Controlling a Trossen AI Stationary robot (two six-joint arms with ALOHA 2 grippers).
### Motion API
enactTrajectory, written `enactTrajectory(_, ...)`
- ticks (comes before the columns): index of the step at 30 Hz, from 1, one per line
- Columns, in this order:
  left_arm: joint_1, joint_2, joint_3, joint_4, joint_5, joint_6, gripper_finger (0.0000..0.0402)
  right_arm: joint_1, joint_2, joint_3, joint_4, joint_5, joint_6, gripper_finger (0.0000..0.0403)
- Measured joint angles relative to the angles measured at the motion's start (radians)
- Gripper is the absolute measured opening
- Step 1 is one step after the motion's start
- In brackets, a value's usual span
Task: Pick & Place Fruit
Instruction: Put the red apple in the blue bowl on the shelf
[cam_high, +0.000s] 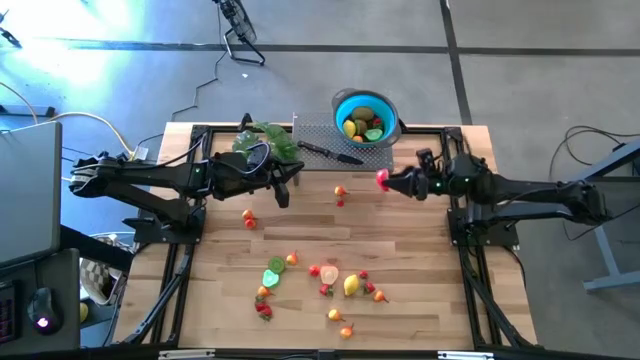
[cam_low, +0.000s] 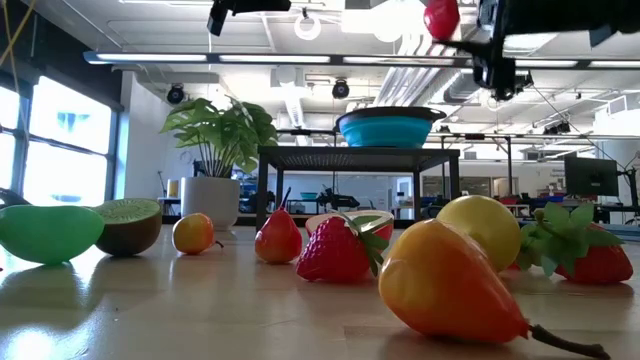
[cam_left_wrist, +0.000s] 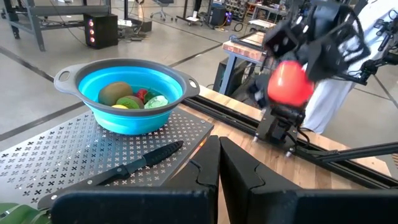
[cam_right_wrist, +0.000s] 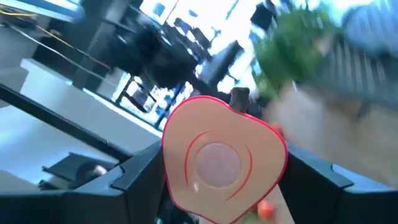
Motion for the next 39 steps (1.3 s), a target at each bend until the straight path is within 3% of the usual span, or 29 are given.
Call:
enactTrajectory(10, 0.0, 0.0, 0.0, 0.0, 0.0, 0.0, 0.0005, 0.0, 0.06, 0.259, -0.116, 0.159, -0.303, 0.026)
enactTrajectory(16, 0.0, 0.0, 0.0, 0.0, -0.016, 0.0, 0.0005, -0.025, 0.15, 0.382, -0.244, 0.228, -0.393, 0.0261)
enactTrajectory(31, 0.0, 0.0, 0.0, -0.036, -0.038, 0.0, 0.0005, -0.199, 0.449, 0.675, -0.582, 0.23, -0.555, 0.0259)
enactTrajectory(39, 0.0, 0.0, 0.0, -0.052, -0.059, 0.0, 0.0005, -0.296, 0.547, 0.726, -0.611, 0.204, -0.611, 0.026)
